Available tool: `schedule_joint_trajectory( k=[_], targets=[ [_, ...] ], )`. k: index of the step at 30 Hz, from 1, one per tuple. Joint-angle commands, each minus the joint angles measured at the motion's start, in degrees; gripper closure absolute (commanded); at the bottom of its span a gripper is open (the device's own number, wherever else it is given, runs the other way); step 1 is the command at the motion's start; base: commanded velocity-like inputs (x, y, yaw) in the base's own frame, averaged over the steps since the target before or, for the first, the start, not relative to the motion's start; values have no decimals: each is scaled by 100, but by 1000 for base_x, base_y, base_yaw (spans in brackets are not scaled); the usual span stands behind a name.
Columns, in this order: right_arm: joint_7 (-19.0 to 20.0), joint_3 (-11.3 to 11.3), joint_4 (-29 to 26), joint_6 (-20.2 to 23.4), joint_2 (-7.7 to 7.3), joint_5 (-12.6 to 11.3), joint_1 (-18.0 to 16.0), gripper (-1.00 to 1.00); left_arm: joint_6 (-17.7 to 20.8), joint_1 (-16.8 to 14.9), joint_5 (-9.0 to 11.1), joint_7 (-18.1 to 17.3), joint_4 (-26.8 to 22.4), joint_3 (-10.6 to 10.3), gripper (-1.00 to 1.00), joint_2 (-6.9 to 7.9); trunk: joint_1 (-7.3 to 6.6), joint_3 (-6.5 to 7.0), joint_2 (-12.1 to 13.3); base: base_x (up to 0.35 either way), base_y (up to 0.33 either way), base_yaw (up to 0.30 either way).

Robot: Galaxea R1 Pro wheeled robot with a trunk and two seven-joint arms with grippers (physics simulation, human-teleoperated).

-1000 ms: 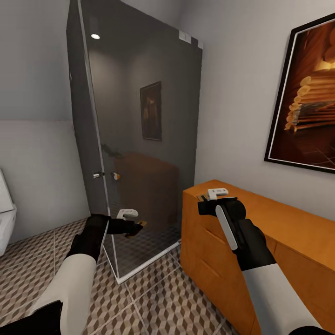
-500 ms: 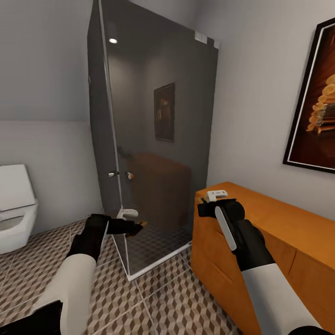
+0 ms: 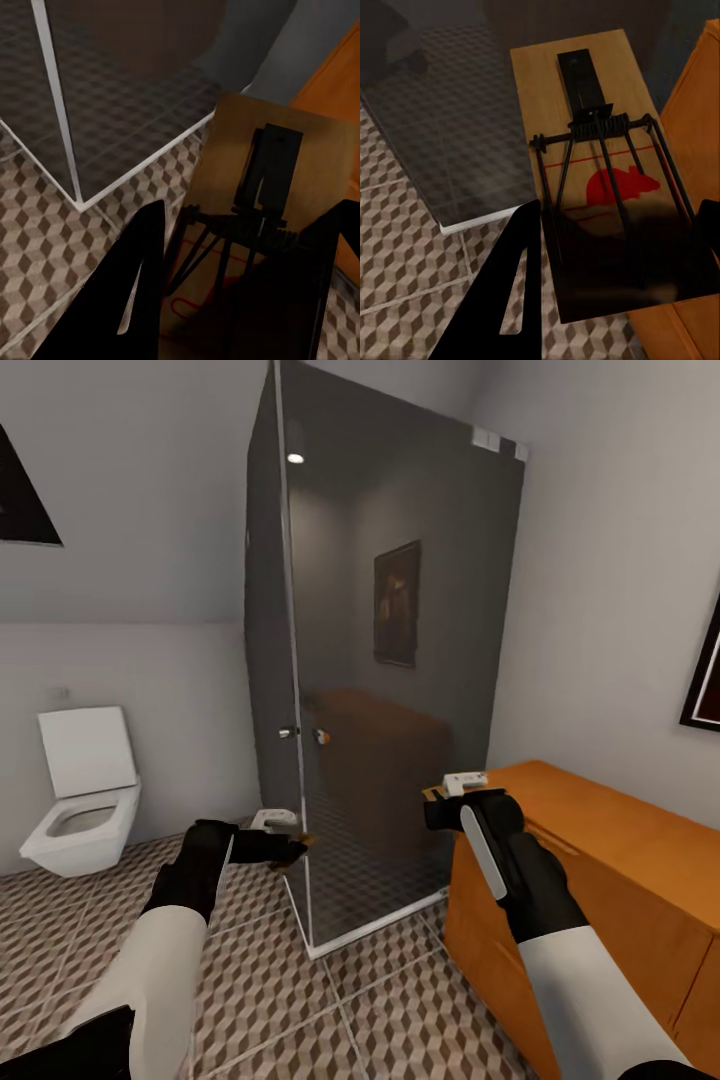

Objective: Take the four mousetraps from the cabinet in the bathroom and place them on the bathroom floor. Make sure all four end up on the same floor surface, and ensure that at least two of them are either under or directly next to the same bathroom sink.

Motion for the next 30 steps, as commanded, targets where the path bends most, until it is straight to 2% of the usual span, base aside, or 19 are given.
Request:
schedule_joint_trajectory(
  k=[1,30],
  targets=[
    [-53,4,9,19,-1,-71,-5,100,8,-7,-66,-62,-7,34,100,-9,0,-4,-4,0,0,268],
    [-53,4,69,19,2,-73,-5,100,8,-7,-64,-62,-7,34,100,-11,0,84,-4,0,0,268]
  ],
)
